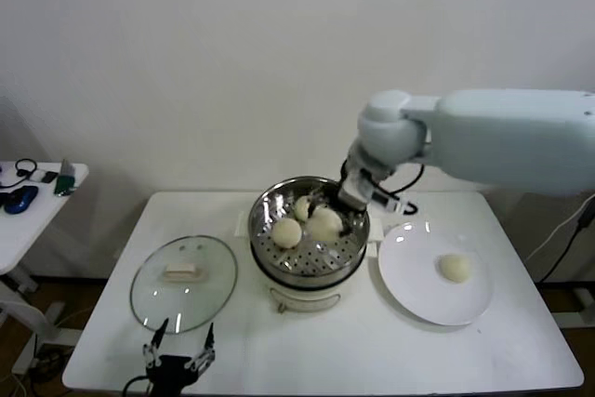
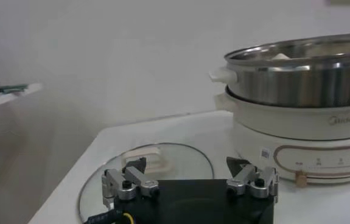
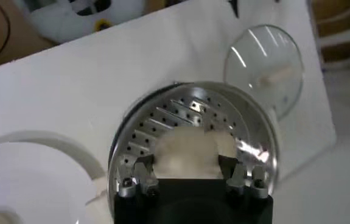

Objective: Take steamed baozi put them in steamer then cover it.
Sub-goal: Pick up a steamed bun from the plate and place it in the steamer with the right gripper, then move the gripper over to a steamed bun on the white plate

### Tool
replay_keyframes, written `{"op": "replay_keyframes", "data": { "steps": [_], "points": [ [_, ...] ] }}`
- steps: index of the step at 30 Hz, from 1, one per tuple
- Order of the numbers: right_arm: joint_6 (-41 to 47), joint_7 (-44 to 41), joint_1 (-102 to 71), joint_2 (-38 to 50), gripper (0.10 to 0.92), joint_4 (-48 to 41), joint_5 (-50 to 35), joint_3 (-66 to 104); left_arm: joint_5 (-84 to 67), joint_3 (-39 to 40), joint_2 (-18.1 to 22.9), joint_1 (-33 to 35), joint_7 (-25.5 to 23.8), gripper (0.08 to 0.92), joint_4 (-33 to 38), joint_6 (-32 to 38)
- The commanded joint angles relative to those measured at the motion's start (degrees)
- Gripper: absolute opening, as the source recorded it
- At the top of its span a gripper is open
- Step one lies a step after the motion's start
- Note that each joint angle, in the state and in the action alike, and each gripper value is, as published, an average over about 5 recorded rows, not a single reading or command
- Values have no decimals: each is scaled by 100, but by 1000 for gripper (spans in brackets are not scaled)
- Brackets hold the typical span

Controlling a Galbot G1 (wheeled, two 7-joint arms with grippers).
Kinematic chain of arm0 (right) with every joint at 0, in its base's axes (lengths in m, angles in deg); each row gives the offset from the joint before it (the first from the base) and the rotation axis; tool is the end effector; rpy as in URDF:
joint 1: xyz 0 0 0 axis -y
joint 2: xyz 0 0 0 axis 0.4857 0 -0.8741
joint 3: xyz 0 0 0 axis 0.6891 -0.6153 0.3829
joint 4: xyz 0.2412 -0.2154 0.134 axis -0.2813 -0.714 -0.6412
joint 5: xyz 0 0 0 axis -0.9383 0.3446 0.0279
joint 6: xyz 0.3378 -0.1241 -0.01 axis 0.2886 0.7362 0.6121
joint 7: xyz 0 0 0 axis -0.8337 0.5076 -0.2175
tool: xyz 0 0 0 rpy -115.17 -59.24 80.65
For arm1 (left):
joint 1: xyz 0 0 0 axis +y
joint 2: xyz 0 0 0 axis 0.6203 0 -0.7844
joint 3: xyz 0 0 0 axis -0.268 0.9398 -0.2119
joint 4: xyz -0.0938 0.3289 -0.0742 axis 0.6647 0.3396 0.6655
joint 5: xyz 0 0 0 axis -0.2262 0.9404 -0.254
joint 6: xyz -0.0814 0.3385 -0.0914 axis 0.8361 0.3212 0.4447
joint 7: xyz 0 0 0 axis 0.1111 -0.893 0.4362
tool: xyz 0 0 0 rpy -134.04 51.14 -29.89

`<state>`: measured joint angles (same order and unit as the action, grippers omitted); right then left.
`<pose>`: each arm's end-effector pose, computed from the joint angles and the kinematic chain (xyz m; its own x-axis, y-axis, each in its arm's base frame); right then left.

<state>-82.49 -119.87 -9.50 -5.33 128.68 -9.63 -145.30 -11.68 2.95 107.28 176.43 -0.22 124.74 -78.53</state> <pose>0.4618 0.0940 -0.0269 -0.1478 -0.2355 0.9606 -0.3241 -0.9061 -0.2720 0.0846 0.0256 -0.3364 -0.9518 -0.0326 0.3050 0.0140 0.9886 0.1496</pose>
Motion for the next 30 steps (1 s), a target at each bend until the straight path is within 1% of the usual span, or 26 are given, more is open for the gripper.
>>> {"op": "replay_keyframes", "data": {
  "steps": [1,6,12,15,18,20,24,28,30],
  "points": [
    [-378,448,-1078,-365,712,-89,1677,-75,-8,-11,2,16,7,823,-10,12],
    [-397,654,-1493,-391,712,-396,1934,-22,-4,-5,-4,22,15,823,-26,24],
    [-392,897,-1648,-446,722,-614,2031,101,9,33,-4,18,30,823,-31,29],
    [-416,987,-1652,-451,735,-706,2011,182,18,43,-9,24,33,823,-22,32],
    [-499,1026,-1487,-415,777,-741,1837,235,23,43,-20,35,31,823,4,26],
    [-586,990,-1273,-370,808,-758,1612,266,24,39,-27,39,27,823,24,18],
    [-818,835,-650,-269,822,-957,762,277,28,49,-31,28,15,823,38,7],
    [-953,434,29,-102,823,-1332,-448,115,33,74,-37,17,9,823,29,7],
    [-842,120,441,16,823,-1549,-1297,-164,32,76,-47,13,8,823,15,11]
  ]
}}
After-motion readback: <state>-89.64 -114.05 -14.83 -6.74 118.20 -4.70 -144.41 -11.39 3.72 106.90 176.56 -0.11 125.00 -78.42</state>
